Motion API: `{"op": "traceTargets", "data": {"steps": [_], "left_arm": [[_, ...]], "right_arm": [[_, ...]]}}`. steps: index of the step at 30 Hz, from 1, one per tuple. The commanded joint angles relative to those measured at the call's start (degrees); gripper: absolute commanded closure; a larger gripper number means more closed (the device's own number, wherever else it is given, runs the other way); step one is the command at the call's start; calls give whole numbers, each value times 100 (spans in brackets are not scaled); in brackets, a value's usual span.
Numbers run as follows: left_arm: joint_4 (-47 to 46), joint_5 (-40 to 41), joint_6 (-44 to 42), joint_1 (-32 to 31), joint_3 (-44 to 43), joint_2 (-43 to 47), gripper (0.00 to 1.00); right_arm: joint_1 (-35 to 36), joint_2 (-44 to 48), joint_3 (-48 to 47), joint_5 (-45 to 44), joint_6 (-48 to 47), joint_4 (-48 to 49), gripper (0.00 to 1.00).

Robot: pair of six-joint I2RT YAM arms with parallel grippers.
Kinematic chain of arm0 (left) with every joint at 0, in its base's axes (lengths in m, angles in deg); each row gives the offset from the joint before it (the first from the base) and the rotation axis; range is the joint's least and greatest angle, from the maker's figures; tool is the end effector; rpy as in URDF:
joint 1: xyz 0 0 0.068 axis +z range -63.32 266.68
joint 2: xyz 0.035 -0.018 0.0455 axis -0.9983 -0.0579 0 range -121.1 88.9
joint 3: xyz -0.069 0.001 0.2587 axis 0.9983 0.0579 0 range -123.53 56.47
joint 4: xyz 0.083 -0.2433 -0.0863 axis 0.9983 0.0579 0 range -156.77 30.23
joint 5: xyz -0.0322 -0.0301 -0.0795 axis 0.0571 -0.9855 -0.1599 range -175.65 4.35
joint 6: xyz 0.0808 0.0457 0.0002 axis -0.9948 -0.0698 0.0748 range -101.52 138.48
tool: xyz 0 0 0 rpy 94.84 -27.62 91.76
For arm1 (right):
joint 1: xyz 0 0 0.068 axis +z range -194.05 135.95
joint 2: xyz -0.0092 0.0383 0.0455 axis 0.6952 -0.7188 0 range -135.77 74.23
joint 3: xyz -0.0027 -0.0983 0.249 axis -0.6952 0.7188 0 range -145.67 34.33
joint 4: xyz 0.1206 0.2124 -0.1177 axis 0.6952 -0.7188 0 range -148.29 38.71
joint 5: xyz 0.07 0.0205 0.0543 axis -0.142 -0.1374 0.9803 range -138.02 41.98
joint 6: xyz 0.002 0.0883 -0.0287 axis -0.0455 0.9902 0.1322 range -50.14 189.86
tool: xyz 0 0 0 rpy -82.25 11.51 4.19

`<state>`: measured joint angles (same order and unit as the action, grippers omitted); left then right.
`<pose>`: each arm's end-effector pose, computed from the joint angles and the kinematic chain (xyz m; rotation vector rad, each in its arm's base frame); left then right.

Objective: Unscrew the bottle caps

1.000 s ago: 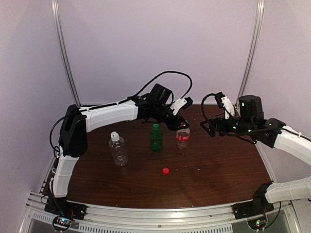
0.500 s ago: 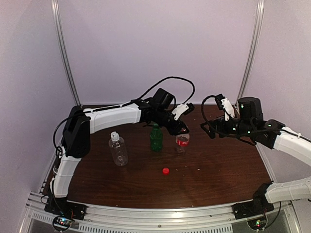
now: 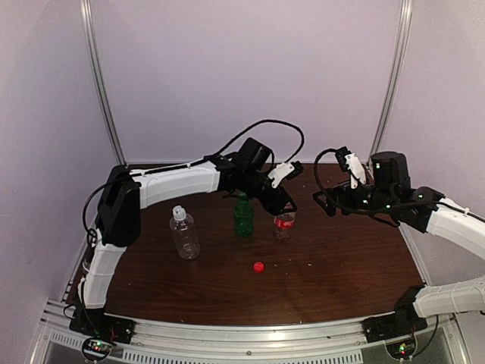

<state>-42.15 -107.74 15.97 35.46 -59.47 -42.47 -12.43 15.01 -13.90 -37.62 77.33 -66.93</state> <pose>0.3319 -0.4633 0.2002 1.2550 2.0039 -0.8709 0.2385 0.1645 0.2760 -0.5492 2.0087 0.6077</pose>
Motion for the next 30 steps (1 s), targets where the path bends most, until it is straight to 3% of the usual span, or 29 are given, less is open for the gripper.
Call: {"op": "traceTargets", "data": {"steps": [1,5,9,17,30], "left_arm": [[-74,-84,-95,-21,-50,441,26],[-69,-35,-64,24,75,794,17],[41,289,-23,104,385,1247,15],[987,1404,-106,272,823,1795,15],[1071,1429,109,520,1384,1672,24]], "right_arm": [[-29,7,58,-94,29,114,0],[-32,2,59,-84,27,114,0],[-27,7,59,-96,27,115,0],[-33,-116,50,-45,17,211,0],[-33,-371,-20,113,27,317,0]]}}
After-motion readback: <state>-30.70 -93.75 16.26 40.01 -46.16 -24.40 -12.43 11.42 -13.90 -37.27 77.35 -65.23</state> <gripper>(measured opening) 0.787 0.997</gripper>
